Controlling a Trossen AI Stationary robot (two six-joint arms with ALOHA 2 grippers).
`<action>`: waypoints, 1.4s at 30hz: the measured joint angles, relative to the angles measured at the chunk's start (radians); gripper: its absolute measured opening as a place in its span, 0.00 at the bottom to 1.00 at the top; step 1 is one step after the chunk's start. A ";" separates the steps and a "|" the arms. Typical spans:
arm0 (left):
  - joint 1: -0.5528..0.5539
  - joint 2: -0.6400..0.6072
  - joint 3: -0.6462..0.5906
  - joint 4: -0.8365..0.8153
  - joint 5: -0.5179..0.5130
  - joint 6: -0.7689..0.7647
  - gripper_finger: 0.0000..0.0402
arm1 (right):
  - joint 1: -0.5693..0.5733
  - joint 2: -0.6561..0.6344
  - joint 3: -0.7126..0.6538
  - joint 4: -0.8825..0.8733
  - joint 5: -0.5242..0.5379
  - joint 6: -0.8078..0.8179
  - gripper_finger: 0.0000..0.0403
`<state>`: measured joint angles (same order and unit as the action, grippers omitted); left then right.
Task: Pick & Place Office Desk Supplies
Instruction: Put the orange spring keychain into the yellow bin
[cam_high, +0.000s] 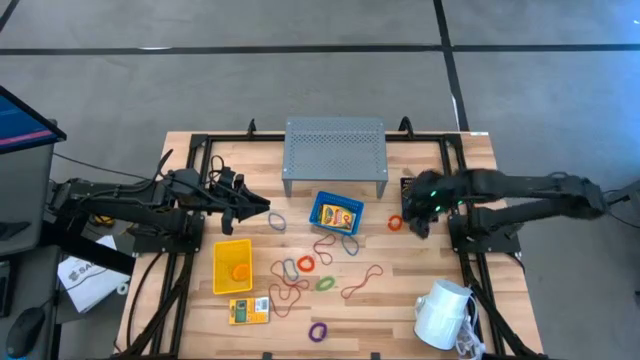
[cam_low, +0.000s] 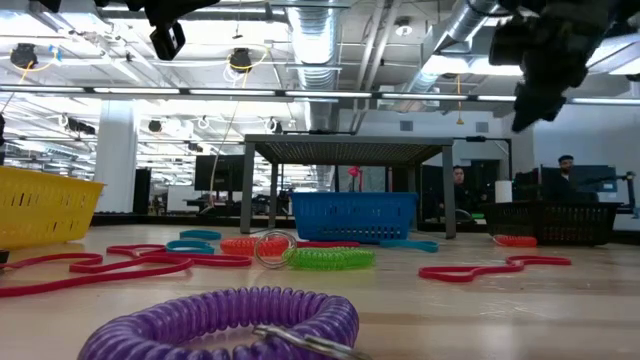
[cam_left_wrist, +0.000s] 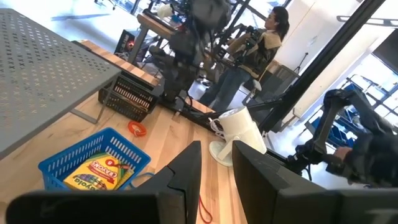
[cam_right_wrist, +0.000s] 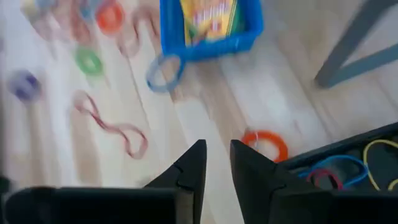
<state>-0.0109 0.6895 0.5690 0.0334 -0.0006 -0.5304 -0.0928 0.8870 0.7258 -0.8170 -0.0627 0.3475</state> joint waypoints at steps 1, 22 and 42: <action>0.000 0.000 0.000 0.000 0.000 0.000 0.21 | 0.031 0.037 0.000 0.001 0.017 0.000 0.17; -0.001 0.000 0.000 -0.012 0.001 0.002 0.21 | 0.115 0.643 0.154 -0.013 0.129 -0.150 0.17; -0.001 0.000 0.000 -0.018 0.017 0.001 0.21 | -0.055 0.691 0.154 -0.016 0.047 -0.175 0.46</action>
<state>-0.0116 0.6895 0.5690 0.0154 0.0162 -0.5291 -0.1478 1.5780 0.8795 -0.8331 -0.0158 0.1720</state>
